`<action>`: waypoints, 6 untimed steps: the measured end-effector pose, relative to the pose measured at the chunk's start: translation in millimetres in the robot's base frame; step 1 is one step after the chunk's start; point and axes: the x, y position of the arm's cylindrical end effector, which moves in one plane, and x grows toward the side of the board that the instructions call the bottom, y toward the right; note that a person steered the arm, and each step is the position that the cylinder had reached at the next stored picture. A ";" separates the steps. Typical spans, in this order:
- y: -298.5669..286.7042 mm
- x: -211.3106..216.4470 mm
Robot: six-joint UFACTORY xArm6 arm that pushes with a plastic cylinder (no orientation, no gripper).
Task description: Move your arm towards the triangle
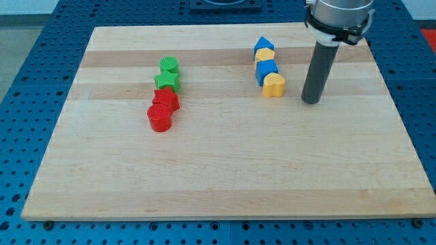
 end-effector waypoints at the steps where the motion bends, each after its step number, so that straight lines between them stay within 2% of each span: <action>1: 0.6 -0.5; 2: 8.4 -16.3; 6: 7.2 -146.2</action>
